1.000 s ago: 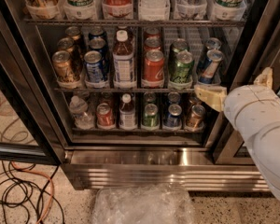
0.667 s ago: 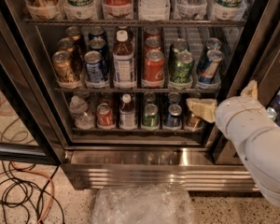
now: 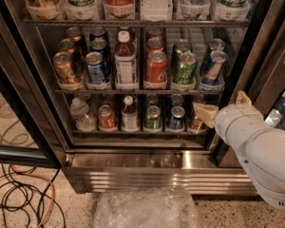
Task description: Pick redbull can from middle shelf of fridge
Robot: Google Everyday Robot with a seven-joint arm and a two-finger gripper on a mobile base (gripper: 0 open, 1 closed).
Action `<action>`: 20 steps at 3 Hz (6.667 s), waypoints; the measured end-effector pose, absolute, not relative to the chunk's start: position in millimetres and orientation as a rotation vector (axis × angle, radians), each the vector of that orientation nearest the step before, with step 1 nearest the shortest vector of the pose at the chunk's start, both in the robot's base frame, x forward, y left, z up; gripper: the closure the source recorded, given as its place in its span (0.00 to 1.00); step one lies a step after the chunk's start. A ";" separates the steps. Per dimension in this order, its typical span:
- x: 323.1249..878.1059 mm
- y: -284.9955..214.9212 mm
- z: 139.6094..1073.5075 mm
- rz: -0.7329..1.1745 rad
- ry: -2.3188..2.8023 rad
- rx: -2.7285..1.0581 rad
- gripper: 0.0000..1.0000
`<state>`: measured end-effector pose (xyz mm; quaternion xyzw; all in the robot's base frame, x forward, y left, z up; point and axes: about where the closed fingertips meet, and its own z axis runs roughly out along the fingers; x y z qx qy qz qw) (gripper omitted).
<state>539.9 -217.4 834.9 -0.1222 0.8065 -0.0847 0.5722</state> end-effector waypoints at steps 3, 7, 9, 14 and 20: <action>571.2 -198.8 832.4 -0.149 1.850 -0.307 0.14; 611.7 -197.2 827.0 -0.120 1.826 -0.288 0.27; 664.4 -221.0 855.1 -0.250 1.696 -0.282 0.14; 669.4 -229.6 858.9 -0.264 1.692 -0.291 0.08; 691.6 -230.5 851.4 -0.306 1.718 -0.289 0.45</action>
Offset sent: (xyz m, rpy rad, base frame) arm 0.0207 0.0077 -0.0038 0.0152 -0.0379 0.0151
